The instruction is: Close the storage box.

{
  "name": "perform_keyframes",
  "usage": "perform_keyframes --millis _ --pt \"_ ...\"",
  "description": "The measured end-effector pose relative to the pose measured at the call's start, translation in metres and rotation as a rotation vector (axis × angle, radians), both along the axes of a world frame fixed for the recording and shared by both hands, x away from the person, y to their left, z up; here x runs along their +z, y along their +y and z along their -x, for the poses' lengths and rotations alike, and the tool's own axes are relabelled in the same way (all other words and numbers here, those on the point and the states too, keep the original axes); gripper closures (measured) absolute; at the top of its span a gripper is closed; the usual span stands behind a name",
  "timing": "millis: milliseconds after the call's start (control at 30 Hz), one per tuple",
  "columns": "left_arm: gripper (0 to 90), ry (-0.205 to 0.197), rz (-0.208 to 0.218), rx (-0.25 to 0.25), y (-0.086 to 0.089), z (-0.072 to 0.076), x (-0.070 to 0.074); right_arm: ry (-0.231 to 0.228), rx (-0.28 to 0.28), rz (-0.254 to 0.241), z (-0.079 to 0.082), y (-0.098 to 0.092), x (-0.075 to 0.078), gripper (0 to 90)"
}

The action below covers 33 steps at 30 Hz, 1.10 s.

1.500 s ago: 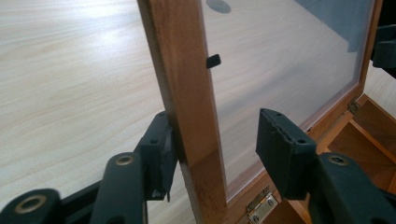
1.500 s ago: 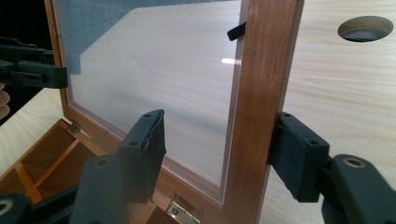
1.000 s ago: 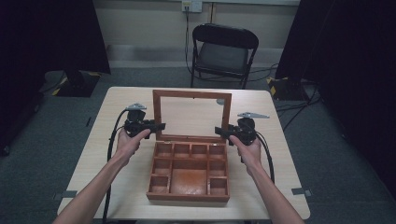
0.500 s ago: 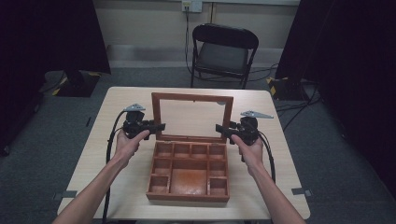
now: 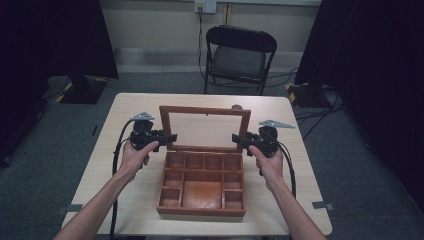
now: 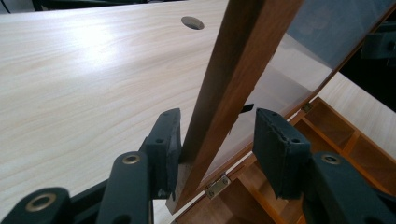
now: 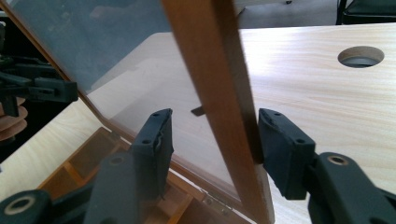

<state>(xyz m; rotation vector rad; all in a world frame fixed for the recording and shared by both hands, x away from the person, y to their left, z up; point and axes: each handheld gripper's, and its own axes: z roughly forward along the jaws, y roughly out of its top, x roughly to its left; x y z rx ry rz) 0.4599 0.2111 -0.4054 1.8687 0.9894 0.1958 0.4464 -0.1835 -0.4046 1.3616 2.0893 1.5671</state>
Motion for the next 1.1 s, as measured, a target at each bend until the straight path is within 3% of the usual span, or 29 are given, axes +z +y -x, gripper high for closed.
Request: perform_keyframes --millis 167,367,633,700,900,1100 --pt "50.0 -0.030 -0.030 -0.001 -0.003 0.006 0.003 0.006 0.014 0.005 0.003 -0.001 0.002 47.5" --pt "46.5 -0.046 -0.008 -0.009 -0.001 0.015 0.004 0.006 0.027 0.025 0.010 -0.001 0.004 45.4" --pt "34.9 -0.075 0.015 -0.023 -0.001 0.031 0.013 0.009 0.042 0.028 0.020 -0.002 0.003 42.4" --pt "29.3 -0.077 0.032 -0.003 0.000 0.032 0.012 0.006 0.043 0.031 0.021 -0.003 0.003 42.2" --pt "24.8 -0.066 0.044 -0.004 0.003 0.029 0.008 0.014 0.045 0.014 0.027 -0.006 0.000 36.9" --pt "24.9 -0.061 0.053 -0.008 0.003 0.030 0.008 0.017 0.041 0.021 0.030 -0.010 -0.002 33.1"
